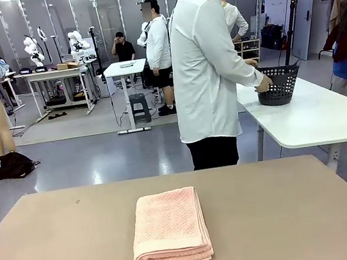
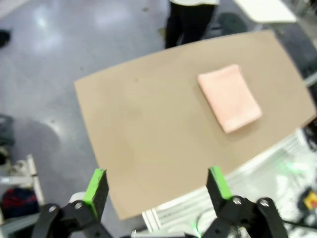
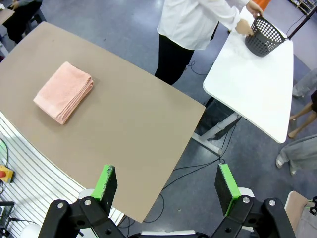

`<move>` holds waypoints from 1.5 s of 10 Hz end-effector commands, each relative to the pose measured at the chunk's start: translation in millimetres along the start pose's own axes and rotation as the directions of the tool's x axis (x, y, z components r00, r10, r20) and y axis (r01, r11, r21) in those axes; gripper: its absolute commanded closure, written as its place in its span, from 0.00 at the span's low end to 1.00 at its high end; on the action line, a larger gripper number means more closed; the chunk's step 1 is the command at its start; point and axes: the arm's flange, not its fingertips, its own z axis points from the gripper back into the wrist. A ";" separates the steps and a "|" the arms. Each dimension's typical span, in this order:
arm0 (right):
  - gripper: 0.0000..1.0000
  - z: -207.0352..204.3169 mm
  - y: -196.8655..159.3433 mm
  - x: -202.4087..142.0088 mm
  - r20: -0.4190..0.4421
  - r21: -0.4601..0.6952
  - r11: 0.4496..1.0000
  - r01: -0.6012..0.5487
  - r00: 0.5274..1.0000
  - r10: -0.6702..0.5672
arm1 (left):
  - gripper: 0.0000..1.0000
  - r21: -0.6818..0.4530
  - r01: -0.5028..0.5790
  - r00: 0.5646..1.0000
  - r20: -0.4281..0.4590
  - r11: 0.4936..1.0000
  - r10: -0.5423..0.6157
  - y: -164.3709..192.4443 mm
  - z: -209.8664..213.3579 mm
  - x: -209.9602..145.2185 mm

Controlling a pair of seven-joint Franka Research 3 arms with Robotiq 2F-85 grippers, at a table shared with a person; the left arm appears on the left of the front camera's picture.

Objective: Fold the towel.
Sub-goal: Pick up the 100 cm Hotel Towel and place it on the left side of the table.

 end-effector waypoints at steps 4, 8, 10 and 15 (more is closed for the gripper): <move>0.00 -0.1 1.0 -0.5 -0.005 -0.004 1.000 0.006 1.000 -0.006 | 0.00 -0.086 -0.184 0.959 -0.236 0.979 0.160 -16.1 -201.0 9.4; 0.00 -0.1 1.0 -0.5 -0.005 -0.004 1.000 0.006 1.000 -0.006 | 0.00 -0.215 -0.232 0.918 -0.370 0.949 0.141 -65.6 -333.5 -10.4; 0.00 -0.1 1.0 -0.5 -0.005 -0.004 1.000 0.006 1.000 -0.006 | 0.00 -0.253 -0.234 0.922 -0.365 0.939 0.131 -87.1 -371.3 -11.6; 0.00 -0.1 1.0 -0.5 -0.005 -0.004 1.000 0.006 1.000 -0.006 | 0.00 -0.340 -0.283 0.936 -0.302 0.897 0.180 -100.0 -435.2 -18.4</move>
